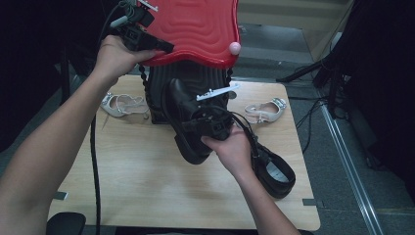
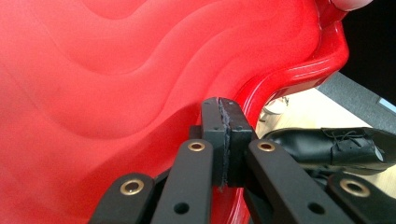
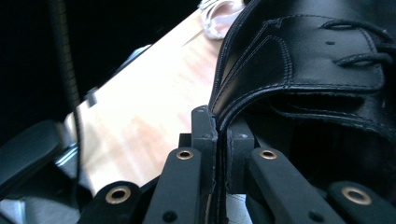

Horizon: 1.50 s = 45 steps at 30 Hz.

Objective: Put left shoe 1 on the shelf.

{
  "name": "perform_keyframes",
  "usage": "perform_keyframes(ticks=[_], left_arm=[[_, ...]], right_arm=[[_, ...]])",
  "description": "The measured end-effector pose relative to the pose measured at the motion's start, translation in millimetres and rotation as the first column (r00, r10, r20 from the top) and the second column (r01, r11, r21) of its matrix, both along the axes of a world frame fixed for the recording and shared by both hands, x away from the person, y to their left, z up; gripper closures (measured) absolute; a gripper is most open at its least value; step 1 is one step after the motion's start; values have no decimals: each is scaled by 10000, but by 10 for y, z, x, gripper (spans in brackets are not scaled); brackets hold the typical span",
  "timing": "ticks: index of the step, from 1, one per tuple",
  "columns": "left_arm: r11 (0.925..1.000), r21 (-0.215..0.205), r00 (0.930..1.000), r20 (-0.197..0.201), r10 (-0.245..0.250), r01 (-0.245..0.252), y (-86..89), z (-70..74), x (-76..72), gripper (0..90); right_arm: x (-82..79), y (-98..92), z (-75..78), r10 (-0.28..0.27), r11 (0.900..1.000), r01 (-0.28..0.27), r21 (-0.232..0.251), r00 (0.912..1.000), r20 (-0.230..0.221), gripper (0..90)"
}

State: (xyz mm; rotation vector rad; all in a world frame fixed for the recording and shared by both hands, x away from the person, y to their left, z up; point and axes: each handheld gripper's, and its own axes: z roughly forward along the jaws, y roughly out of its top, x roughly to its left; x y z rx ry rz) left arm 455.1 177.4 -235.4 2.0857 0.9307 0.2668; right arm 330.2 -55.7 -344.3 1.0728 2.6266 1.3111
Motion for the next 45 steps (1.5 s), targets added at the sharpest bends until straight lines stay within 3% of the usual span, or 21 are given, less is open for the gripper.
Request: perform_keyframes(ticks=[5,9,12,15,20,31,35,38,45], left_arm=[[10000,50,10000,10,-6,6,-3,1,-2,900],[10000,49,10000,15,3,-3,-5,0,-9,900],[10000,79,10000,10,16,-16,-1,0,-10,900],[9999,140,10000,40,-13,12,-7,2,-15,900],[9999,171,10000,14,-26,26,-4,4,-15,900],[9998,197,10000,1,-31,31,-3,7,-15,900],[9998,179,10000,26,-12,11,-4,4,-14,900],[9998,178,10000,36,1,-1,-3,3,-17,900],[9999,153,9999,98,60,-62,-6,-3,-23,900]], right_arm=[[132,172,-13,-284,9973,338,-651,9961,832,868],[266,295,-82,-561,9904,739,-1167,9872,1494,868],[375,350,-160,-620,9901,807,-1146,9854,1583,869],[429,422,-213,-667,9885,921,-1202,9775,2004,870],[551,521,-288,-940,9897,1132,-872,9754,1993,869],[770,774,-329,-1536,9805,1801,-790,9522,2642,868],[847,826,-360,-1565,9817,1789,-657,9533,2585,865],[879,867,-416,-1649,9788,1914,-733,9479,2726,859],[852,921,-436,-1635,9783,1908,-802,9499,2663,749]])
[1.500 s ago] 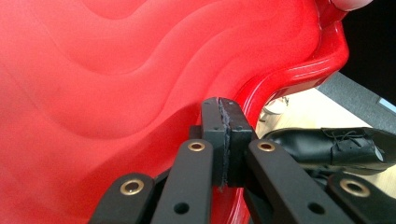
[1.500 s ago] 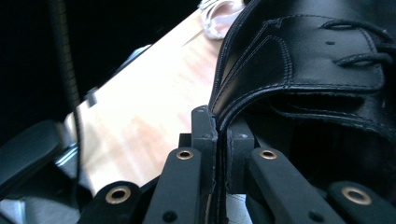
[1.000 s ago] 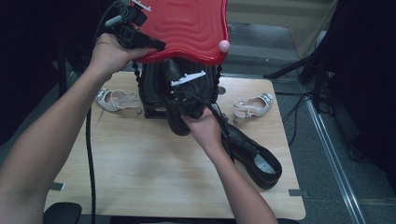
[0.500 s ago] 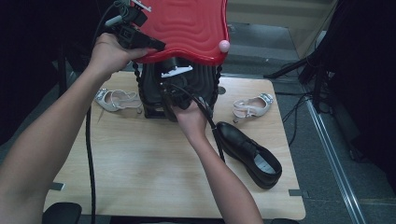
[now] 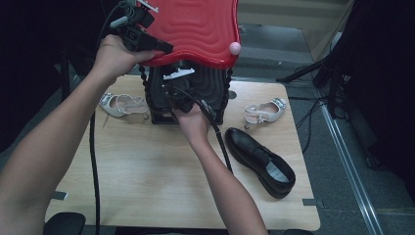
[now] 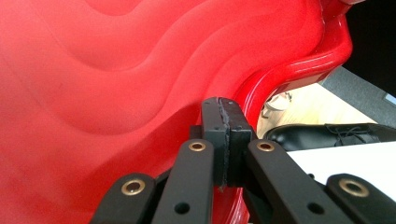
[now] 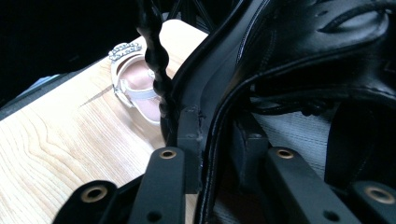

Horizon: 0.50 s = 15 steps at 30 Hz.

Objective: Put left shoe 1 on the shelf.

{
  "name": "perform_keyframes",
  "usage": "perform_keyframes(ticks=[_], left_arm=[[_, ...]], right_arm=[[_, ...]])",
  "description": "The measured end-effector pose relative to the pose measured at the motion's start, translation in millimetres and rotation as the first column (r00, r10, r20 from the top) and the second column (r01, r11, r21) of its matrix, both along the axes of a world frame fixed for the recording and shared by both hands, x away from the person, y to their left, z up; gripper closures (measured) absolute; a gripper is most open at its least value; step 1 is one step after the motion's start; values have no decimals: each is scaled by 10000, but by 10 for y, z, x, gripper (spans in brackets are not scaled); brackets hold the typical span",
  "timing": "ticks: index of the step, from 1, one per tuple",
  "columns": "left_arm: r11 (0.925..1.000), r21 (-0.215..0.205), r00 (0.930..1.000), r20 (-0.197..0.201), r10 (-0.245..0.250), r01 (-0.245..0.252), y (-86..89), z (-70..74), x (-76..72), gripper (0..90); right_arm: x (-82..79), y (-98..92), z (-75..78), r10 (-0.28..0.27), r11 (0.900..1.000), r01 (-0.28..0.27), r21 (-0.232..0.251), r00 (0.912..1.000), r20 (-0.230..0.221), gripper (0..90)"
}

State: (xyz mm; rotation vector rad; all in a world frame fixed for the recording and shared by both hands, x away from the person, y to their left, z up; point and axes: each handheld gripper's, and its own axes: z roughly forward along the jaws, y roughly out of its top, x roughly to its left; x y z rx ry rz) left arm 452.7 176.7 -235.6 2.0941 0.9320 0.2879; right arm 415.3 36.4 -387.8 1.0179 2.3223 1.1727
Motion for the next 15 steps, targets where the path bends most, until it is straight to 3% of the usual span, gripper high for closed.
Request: perform_keyframes(ticks=[6,11,15], left_arm=[[10000,-47,10000,22,49,-48,2,-5,0,900],[9999,-76,10000,11,80,-80,5,-7,1,900],[9999,-100,9999,51,100,-99,4,-11,-2,900]], right_arm=[[-83,-108,101,180,9986,-173,491,9997,-140,692],[-252,-261,167,338,9973,-327,661,9993,-158,760],[-419,-373,223,738,9942,-722,798,9971,-176,866]])
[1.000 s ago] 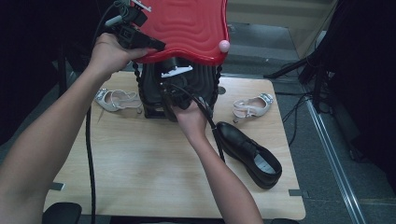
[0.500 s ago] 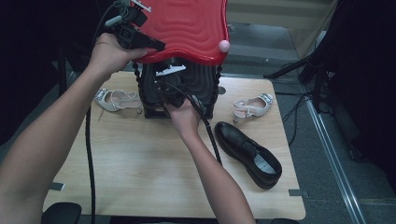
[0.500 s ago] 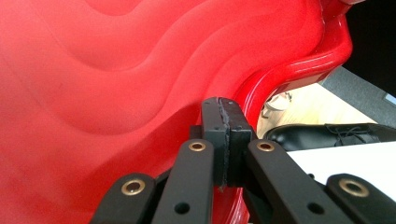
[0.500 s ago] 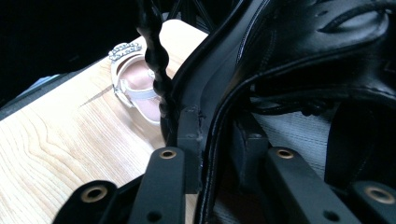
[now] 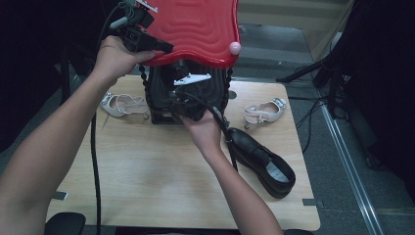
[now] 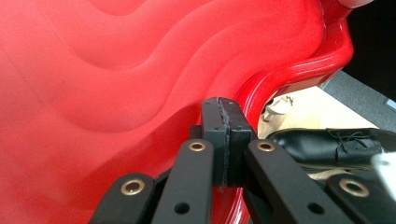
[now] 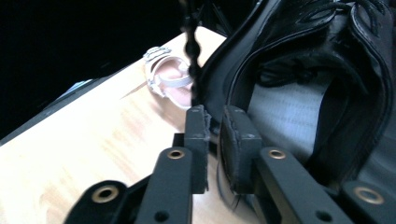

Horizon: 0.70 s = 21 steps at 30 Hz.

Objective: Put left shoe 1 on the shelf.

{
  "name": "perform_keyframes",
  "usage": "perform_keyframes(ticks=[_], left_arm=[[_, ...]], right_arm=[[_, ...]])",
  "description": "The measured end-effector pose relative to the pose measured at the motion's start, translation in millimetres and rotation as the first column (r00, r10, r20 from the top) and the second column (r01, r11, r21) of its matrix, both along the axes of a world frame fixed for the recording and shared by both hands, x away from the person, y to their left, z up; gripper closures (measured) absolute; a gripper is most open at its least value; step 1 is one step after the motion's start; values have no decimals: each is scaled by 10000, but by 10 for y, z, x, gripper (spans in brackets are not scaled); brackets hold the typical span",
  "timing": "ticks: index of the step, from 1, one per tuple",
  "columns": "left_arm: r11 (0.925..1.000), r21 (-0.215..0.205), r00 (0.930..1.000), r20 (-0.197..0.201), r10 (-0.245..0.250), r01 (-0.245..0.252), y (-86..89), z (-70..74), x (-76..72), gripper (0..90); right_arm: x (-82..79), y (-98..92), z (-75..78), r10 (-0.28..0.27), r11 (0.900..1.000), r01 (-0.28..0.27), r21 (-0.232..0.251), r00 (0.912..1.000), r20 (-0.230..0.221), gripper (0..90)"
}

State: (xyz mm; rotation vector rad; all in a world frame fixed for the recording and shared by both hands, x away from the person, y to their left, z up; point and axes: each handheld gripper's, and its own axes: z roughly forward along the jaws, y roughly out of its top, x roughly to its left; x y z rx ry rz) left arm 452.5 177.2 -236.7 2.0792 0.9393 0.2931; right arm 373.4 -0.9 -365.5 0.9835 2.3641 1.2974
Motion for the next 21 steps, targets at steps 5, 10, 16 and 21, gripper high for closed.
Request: perform_keyframes(ticks=[5,10,16,21], left_arm=[[10000,25,10000,56,10,-10,-5,-1,-6,900],[10000,14,10000,38,16,-16,0,-2,-9,900],[10000,51,10000,48,3,-3,-2,-1,-13,900],[9999,105,10000,7,37,-37,-1,4,-18,900]], right_arm=[[-152,-111,-15,513,9986,-514,-124,9986,-100,900],[-215,-216,-167,658,9967,-671,-459,9974,-281,900],[-175,-286,-370,427,9954,-475,-830,9974,-585,900],[-88,-271,-414,281,9969,-330,-718,9972,-686,900]])
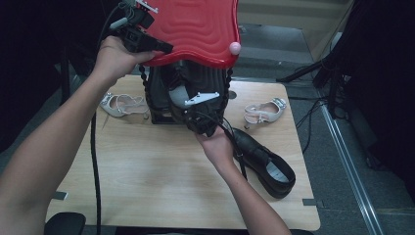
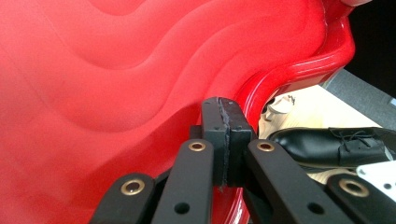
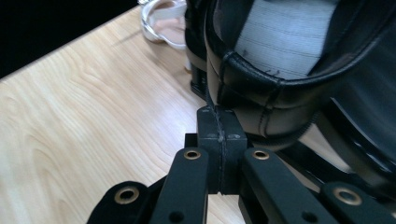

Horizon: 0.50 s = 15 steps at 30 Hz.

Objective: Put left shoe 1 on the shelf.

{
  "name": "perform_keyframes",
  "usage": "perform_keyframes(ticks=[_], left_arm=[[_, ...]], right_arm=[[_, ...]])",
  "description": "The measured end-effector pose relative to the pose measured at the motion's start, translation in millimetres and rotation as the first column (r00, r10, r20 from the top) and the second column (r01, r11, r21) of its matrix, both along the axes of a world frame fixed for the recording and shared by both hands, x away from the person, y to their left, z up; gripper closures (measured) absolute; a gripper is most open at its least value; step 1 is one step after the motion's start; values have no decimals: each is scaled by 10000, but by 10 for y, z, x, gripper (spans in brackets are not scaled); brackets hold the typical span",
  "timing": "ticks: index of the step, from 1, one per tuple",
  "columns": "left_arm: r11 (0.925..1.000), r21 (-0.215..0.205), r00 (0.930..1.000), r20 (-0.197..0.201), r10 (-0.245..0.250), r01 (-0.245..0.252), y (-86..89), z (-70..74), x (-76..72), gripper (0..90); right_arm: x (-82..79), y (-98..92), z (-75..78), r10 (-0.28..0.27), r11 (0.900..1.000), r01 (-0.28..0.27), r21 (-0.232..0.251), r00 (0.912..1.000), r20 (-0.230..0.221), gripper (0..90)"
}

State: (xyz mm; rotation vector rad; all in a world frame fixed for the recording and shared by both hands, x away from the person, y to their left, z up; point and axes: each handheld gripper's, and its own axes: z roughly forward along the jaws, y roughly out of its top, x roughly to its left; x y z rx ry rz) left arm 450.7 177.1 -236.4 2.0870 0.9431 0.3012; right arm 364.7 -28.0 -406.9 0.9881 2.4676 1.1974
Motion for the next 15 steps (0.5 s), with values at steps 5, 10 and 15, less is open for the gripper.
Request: perform_keyframes(ticks=[5,10,15], left_arm=[[10000,79,10000,30,38,-39,-3,2,-9,900],[9999,122,10000,40,23,-23,3,2,-11,900],[9999,104,10000,35,11,-12,6,1,-10,900]], right_arm=[[7,108,58,105,9999,-108,119,9998,193,900],[90,222,86,126,9999,-127,56,9997,204,900],[177,355,110,102,9999,-101,-18,9996,255,900]])
